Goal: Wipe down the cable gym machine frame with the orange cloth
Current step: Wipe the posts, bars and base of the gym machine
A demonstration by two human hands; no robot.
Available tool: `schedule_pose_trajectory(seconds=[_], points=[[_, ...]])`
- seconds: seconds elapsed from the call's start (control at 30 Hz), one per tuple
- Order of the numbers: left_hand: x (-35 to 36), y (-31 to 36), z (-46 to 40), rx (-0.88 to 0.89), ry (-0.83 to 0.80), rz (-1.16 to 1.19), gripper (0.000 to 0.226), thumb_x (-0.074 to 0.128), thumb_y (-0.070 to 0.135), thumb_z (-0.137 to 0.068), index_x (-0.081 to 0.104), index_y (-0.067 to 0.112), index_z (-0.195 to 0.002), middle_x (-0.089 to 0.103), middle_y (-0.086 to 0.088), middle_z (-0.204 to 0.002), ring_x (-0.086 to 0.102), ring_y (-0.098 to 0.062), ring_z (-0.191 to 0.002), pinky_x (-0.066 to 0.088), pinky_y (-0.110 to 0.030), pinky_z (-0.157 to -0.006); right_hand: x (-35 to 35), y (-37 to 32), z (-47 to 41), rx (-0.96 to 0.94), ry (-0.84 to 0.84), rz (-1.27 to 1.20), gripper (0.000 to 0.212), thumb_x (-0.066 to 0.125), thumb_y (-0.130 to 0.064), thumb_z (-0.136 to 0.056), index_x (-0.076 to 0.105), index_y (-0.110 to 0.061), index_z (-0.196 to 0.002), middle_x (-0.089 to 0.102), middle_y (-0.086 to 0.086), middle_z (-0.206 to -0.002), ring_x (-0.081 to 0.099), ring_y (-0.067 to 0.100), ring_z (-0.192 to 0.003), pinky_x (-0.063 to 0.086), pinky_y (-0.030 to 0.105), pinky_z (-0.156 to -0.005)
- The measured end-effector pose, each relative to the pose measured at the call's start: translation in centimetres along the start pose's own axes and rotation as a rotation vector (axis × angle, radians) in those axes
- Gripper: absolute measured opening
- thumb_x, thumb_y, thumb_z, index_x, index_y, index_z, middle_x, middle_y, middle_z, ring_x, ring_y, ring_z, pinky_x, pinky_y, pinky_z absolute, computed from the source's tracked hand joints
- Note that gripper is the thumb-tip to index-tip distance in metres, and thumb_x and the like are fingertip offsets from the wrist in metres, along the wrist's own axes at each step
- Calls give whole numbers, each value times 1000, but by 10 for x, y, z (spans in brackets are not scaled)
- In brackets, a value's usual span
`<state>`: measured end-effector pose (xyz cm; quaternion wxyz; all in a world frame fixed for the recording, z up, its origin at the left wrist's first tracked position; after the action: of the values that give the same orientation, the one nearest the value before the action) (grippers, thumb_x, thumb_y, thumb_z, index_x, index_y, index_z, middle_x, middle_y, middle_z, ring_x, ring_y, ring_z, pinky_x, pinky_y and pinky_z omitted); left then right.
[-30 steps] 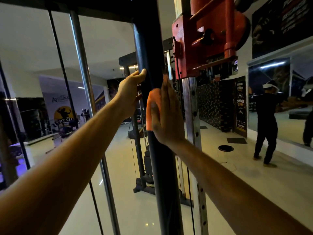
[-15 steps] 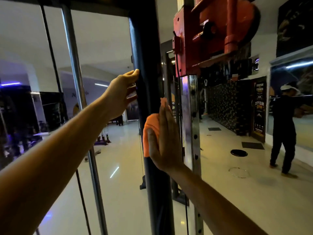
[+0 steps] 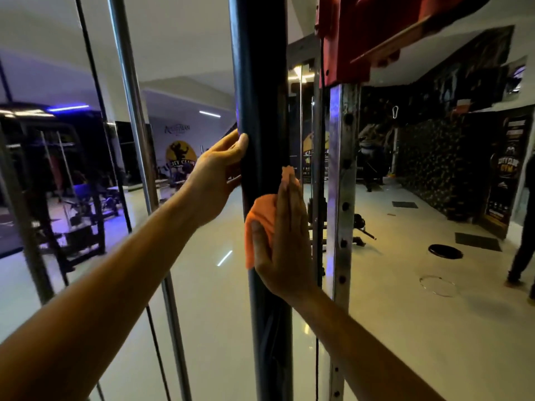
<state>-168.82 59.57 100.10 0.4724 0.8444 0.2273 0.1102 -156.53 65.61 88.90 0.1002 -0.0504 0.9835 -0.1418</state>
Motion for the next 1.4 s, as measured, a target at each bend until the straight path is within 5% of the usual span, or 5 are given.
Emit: schedule_pose_trajectory(seconds=[0.2,0.77,1.07,1.3,1.4], points=[[4,-6,6,-20,102,25,43,54,38,-110,57,28,-152,73,4,-130,69,-13,-117,52,-33,-95,-11,-11,-68,-34,78,-60,78,57,-34,-112,17,0,-170,13,15,-180,13,29,-168,25,59,-131],[-8,-38,16,-93,22,45,58,60,34,-106,43,27,-161,70,3,-140,67,-18,-130,48,-46,-114,-7,-9,-48,36,95,17,76,50,-40,-114,17,-3,-171,17,12,-180,18,27,-167,25,54,-132],[-2,-52,23,-67,-78,78,44,51,22,-109,53,21,-153,74,9,-118,67,-15,-119,46,-47,-113,14,9,56,153,0,86,79,52,-33,-111,12,-5,-172,7,5,-182,12,23,-168,26,59,-131],[-6,-53,17,-94,-63,125,88,65,27,-88,30,7,-165,68,-12,-135,61,-26,-135,45,-43,-103,0,-16,-26,66,130,95,75,52,-33,-113,18,2,-169,17,16,-179,20,30,-166,28,56,-130],[-3,-68,27,-102,-93,113,57,59,28,-96,54,15,-151,74,2,-124,64,-19,-127,45,-43,-108,8,-12,15,106,103,129,76,51,-31,-112,15,0,-170,11,13,-181,12,26,-168,22,54,-134]])
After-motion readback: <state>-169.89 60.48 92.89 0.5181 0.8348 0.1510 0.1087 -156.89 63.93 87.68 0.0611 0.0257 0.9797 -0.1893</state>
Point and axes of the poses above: each hand's wrist, its own z-axis away from the middle knuckle, its own x-axis out of the palm, y = z × x, the point moved 7 cm from there along -z, towards the middle knuckle
